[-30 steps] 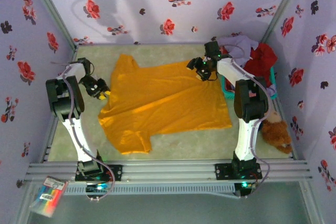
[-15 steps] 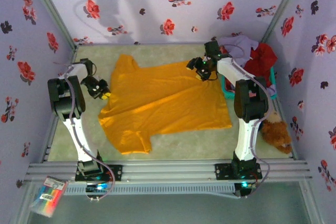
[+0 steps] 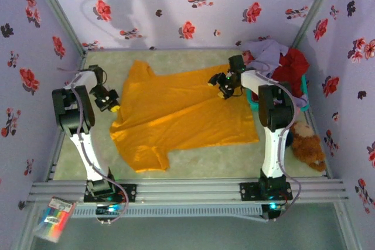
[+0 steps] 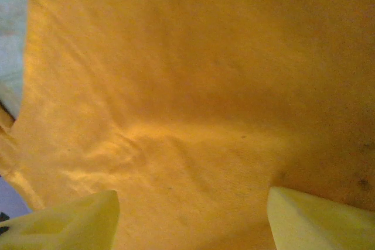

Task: Fold and stack the t-shirts

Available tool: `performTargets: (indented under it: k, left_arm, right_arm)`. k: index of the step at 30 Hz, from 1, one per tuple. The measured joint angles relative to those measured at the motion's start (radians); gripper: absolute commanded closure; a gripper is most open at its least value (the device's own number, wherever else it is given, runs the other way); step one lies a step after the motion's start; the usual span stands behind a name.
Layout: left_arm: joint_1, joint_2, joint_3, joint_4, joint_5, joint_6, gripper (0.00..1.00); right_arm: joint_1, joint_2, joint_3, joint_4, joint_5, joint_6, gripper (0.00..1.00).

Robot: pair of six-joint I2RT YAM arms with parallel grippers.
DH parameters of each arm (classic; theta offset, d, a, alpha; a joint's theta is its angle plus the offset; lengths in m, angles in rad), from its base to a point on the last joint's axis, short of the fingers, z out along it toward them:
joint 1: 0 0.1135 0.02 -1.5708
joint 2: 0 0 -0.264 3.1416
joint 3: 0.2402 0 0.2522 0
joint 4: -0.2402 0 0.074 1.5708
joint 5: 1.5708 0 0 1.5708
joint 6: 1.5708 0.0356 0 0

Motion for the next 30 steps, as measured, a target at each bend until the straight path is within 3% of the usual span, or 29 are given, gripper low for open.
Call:
performTargets:
  k: [7,15,30]
  left_arm:
    - [0.083,-0.071,-0.089,-0.013,-0.053,0.0,1.0]
    - [0.092,-0.078,-0.105,-0.005,-0.036,0.027,1.0]
    - [0.105,0.188,0.307,-0.091,-0.014,0.089,1.0]
  right_arm:
    - [0.0,0.0,-0.01,0.026,-0.001,0.0,0.3]
    - [0.0,0.0,-0.018,0.042,-0.02,-0.001,0.3]
    - [0.018,-0.089,-0.13,0.032,-0.058,-0.004,0.27]
